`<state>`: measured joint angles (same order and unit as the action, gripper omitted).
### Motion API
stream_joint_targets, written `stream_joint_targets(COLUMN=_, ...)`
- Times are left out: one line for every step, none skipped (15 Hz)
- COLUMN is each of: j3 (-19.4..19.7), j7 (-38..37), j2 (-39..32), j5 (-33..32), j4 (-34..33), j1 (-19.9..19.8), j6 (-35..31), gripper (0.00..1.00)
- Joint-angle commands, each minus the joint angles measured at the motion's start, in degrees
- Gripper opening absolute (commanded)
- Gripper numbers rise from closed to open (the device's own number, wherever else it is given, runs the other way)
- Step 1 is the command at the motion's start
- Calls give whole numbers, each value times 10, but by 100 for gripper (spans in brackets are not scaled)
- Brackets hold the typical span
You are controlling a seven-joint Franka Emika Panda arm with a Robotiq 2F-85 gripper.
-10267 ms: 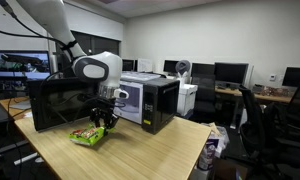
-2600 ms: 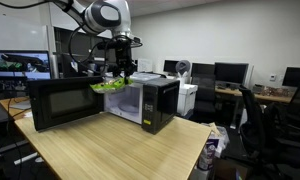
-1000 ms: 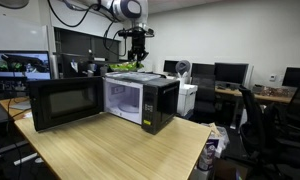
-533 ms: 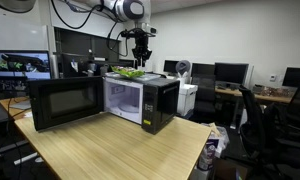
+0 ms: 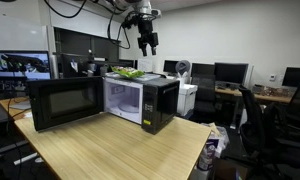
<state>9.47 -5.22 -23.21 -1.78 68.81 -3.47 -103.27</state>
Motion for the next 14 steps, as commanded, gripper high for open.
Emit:
stream_joint_targets(j3=-4, j7=4, j2=111, j5=11, j4=138, j1=3, j6=-3, gripper=100)
stream_joint_targets(j3=-6, j7=16, j2=131, j5=16, j4=163, j1=2, j6=5, gripper=100)
stream_joint_targets(j3=-11, j7=37, j2=163, j5=24, j4=202, j1=0, j6=17, gripper=100)
stream_joint_targets(j3=-16, j7=61, j2=186, j5=38, j4=230, j1=-1, j6=29, gripper=100)
stream_joint_targets(j3=-17, j7=74, j2=209, j5=44, j4=259, j1=2, j6=36, gripper=100)
stream_joint_targets(j3=-32, j7=87, j2=232, j5=49, j4=285, j1=-6, j6=41, gripper=100)
stream_joint_targets(j3=-37, j7=94, j2=257, j5=52, j4=318, j1=-1, j6=40, gripper=100)
stream_joint_targets(j3=-43, j7=98, j2=282, j5=51, j4=348, j1=3, j6=35, gripper=100)
stream_joint_targets(j3=-51, j7=104, j2=306, j5=49, j4=379, j1=8, j6=24, gripper=100)
stream_joint_targets(j3=-60, j7=108, j2=332, j5=48, j4=409, j1=14, j6=17, gripper=100)
stream_joint_targets(j3=-71, j7=108, j2=359, j5=48, j4=443, j1=24, j6=-3, gripper=100)
stream_joint_targets(j3=-84, j7=104, j2=387, j5=44, j4=476, j1=35, j6=-26, gripper=100)
stream_joint_targets(j3=-97, j7=100, j2=411, j5=44, j4=507, j1=46, j6=-53, gripper=100)
stream_joint_targets(j3=-110, j7=94, j2=434, j5=42, j4=537, j1=58, j6=-85, gripper=100)
